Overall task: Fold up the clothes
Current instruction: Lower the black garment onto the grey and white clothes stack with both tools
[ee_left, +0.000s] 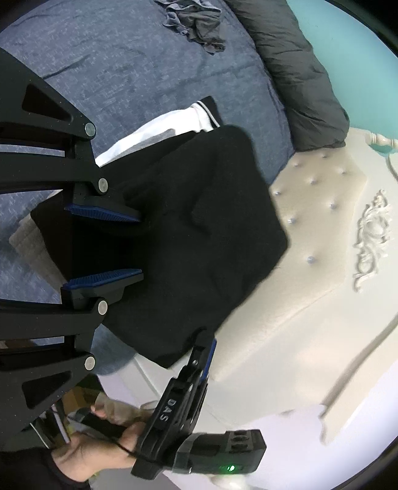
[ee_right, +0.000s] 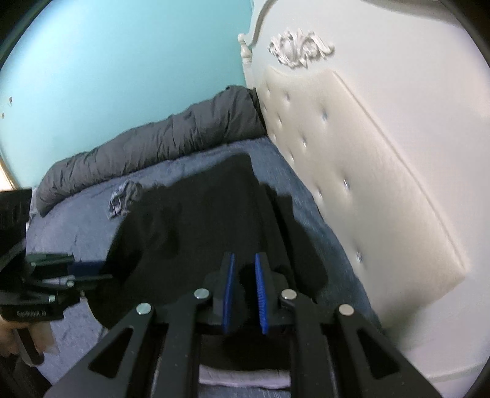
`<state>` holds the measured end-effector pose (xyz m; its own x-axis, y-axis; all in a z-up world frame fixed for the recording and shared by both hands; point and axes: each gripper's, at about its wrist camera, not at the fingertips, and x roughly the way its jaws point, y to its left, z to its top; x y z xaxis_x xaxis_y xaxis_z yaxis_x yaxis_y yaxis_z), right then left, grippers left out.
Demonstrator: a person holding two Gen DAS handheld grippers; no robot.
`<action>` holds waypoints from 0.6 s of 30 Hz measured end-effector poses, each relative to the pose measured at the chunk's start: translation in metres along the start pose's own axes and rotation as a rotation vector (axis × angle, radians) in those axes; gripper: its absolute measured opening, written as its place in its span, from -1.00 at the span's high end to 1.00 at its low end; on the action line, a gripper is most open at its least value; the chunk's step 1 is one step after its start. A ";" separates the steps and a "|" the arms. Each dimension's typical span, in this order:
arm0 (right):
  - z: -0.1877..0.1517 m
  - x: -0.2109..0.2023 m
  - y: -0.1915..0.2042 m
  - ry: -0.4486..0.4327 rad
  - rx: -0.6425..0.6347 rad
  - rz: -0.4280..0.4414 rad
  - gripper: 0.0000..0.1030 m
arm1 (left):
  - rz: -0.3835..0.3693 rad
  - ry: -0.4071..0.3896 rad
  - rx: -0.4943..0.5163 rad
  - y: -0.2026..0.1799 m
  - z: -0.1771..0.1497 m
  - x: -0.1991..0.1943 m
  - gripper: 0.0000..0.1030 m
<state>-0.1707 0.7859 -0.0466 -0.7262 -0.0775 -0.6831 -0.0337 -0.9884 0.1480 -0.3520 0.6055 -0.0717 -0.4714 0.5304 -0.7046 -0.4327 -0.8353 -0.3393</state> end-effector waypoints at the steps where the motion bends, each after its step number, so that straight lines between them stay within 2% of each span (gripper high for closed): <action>1: 0.011 0.005 0.001 0.017 -0.002 0.006 0.75 | -0.005 -0.010 -0.008 0.002 0.005 -0.003 0.36; 4: 0.036 0.022 0.004 0.068 -0.014 0.016 0.75 | -0.007 -0.023 -0.054 0.017 0.023 -0.005 0.36; 9: 0.062 0.061 0.000 0.188 0.005 0.048 0.75 | 0.057 -0.002 -0.057 0.034 0.050 0.015 0.36; 13: 0.062 0.085 -0.001 0.260 -0.029 -0.008 0.76 | 0.075 0.028 -0.073 0.050 0.063 0.035 0.36; 18: 0.055 0.098 -0.014 0.287 -0.012 -0.041 0.80 | 0.071 0.059 -0.082 0.061 0.063 0.056 0.36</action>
<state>-0.2791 0.7992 -0.0763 -0.5002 -0.0691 -0.8631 -0.0498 -0.9929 0.1084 -0.4531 0.5932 -0.0927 -0.4513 0.4618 -0.7636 -0.3345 -0.8808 -0.3351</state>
